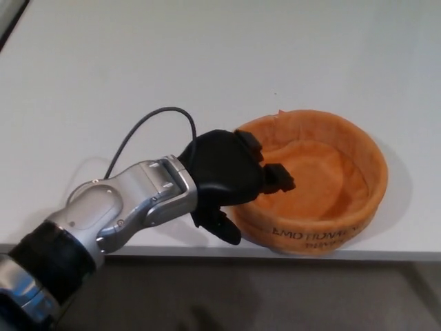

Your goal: A soft plate is kept in the center of the table close to the robot and the robot uses its left hand to pick up the plate, turns it upside down and places it back on the table

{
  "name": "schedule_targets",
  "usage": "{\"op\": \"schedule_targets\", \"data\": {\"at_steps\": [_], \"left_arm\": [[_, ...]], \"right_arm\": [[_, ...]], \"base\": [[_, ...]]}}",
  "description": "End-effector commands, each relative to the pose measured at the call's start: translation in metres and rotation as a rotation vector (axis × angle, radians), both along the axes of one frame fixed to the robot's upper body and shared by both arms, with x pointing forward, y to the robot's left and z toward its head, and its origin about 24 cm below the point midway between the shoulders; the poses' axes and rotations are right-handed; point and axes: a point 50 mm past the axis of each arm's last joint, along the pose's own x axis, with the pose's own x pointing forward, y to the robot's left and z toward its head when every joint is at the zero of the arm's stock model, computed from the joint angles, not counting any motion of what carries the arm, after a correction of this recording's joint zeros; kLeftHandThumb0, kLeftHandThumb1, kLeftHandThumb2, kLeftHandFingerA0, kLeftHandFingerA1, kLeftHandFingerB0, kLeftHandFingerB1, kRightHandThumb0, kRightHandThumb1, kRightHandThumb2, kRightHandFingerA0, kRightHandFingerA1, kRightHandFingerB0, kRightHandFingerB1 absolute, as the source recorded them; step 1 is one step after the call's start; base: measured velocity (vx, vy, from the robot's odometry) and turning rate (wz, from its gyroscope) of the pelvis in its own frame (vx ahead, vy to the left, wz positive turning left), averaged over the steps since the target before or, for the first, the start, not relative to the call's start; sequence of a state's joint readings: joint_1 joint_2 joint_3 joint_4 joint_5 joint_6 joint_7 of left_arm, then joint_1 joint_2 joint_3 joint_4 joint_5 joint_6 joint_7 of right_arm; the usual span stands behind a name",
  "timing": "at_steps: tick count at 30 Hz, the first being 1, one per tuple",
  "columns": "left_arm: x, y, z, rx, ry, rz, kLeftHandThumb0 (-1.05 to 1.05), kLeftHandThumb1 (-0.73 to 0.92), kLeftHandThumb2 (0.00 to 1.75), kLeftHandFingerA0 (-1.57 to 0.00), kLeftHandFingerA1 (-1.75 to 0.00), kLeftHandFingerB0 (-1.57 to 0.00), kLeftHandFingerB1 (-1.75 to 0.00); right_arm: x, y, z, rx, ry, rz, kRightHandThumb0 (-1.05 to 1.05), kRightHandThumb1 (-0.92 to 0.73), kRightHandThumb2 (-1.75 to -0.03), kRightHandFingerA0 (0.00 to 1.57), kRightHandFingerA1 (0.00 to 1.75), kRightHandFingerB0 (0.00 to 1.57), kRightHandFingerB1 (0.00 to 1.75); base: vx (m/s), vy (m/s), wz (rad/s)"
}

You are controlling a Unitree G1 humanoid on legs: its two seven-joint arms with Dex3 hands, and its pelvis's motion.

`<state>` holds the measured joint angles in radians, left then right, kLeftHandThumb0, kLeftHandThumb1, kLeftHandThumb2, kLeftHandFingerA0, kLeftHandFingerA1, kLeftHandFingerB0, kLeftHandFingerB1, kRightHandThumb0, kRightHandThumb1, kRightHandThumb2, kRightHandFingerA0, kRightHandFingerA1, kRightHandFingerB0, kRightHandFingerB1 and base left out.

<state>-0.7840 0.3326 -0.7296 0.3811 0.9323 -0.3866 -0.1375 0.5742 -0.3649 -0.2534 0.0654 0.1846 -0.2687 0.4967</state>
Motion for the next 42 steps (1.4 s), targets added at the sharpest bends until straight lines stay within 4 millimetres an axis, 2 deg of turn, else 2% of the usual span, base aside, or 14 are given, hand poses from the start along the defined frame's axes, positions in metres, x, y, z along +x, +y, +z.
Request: {"op": "schedule_targets", "data": {"at_steps": [1,4,7,8,9,13,17,23,30,31,33,35,39,42], "left_arm": [[0.000,-0.001,-0.005,0.021,-0.019,-0.004,-0.89,0.67,0.62,-0.34,-0.39,-0.28,-0.30],[0.004,0.010,-0.012,0.023,0.009,0.038,-0.87,0.52,0.91,-0.29,-0.48,-0.23,-0.41],[0.006,0.017,-0.013,0.036,0.009,0.060,-0.90,0.66,0.62,-0.38,-0.39,-0.30,-0.30],[0.007,0.018,-0.013,0.038,0.013,0.066,-0.89,0.65,0.61,-0.41,-0.39,-0.32,-0.30],[0.007,0.021,-0.012,0.042,0.011,0.078,-0.89,0.63,0.60,-0.72,-0.84,-0.45,-0.34],[0.009,0.024,-0.012,0.029,-0.003,0.095,-0.94,0.50,0.89,-0.91,-1.13,-0.54,-0.47],[0.011,0.029,-0.016,0.112,-0.057,0.098,-0.70,0.58,0.58,-0.92,-1.66,-0.84,-1.27],[0.012,0.033,-0.022,0.094,-0.051,0.125,-0.36,0.54,0.58,-0.99,-1.75,-0.79,-1.62],[0.013,0.034,-0.021,0.108,-0.083,0.117,-0.43,0.35,0.83,-1.27,-1.43,-1.02,-1.27],[0.013,0.034,-0.021,0.099,-0.081,0.120,-0.43,0.34,0.82,-1.26,-1.42,-1.03,-1.28],[0.013,0.034,-0.022,0.086,-0.060,0.130,-0.42,0.35,0.82,-1.24,-1.41,-1.03,-1.28],[0.013,0.035,-0.022,0.099,-0.056,0.133,-0.43,0.36,0.82,-1.23,-1.42,-0.99,-1.26],[0.013,0.036,-0.021,0.097,-0.072,0.129,-0.43,0.38,0.83,-1.23,-1.41,-0.96,-1.24],[0.014,0.036,-0.019,0.024,-0.023,0.170,-0.44,0.40,0.84,-1.22,-1.42,-1.00,-1.28]], "right_arm": [[0.001,-0.004,0.002,-0.013,0.012,-0.003,-0.73,-0.92,-0.71,0.54,0.44,0.35,0.33],[0.000,-0.006,0.001,-0.025,0.022,-0.004,-0.79,-0.80,-1.13,0.49,0.56,0.29,0.48],[0.000,-0.006,0.002,-0.022,0.017,0.001,-0.74,-0.77,-1.12,0.50,0.58,0.28,0.48],[0.000,-0.005,0.002,-0.022,0.016,0.002,-0.75,-0.92,-0.71,0.56,0.46,0.34,0.33],[0.000,-0.005,0.002,-0.018,0.018,0.005,-0.76,-0.92,-0.70,0.55,0.44,0.33,0.32],[0.001,-0.005,0.001,-0.021,0.018,0.006,-0.77,-0.92,-0.70,0.55,0.44,0.34,0.32],[0.003,-0.005,0.003,-0.022,0.019,0.016,-0.76,-0.92,-0.71,0.55,0.43,0.33,0.32],[0.004,-0.005,0.002,-0.013,0.019,0.010,-0.75,-0.92,-0.70,0.57,0.42,0.34,0.32],[0.004,-0.004,0.002,0.004,0.020,-0.001,-0.76,-0.92,-0.69,0.60,0.44,0.35,0.32],[0.004,-0.004,0.001,0.005,0.022,-0.002,-0.73,-0.75,-1.10,0.51,0.57,0.25,0.47],[0.003,-0.004,0.001,-0.002,0.022,0.001,-0.75,-0.92,-0.69,0.60,0.43,0.34,0.31],[0.003,-0.004,0.001,-0.006,0.020,0.003,-0.72,-0.75,-1.10,0.50,0.57,0.26,0.48],[0.003,-0.004,0.001,-0.007,0.023,0.004,-0.75,-0.92,-0.71,0.58,0.42,0.33,0.31],[0.003,-0.005,0.001,-0.005,0.023,-0.001,-0.72,-0.74,-1.09,0.53,0.57,0.26,0.48]], "base": [[0.00,0.000,0.00],[0.00,0.000,0.00],[0.00,0.000,0.00],[0.00,0.000,0.00],[0.00,0.000,0.00],[0.00,0.000,0.00],[0.00,0.000,0.00],[0.00,0.000,0.00],[0.00,0.000,0.00],[0.00,0.000,0.00],[0.00,0.000,0.00],[0.00,0.000,0.00],[0.00,0.000,0.00],[0.00,0.000,0.00]]}}
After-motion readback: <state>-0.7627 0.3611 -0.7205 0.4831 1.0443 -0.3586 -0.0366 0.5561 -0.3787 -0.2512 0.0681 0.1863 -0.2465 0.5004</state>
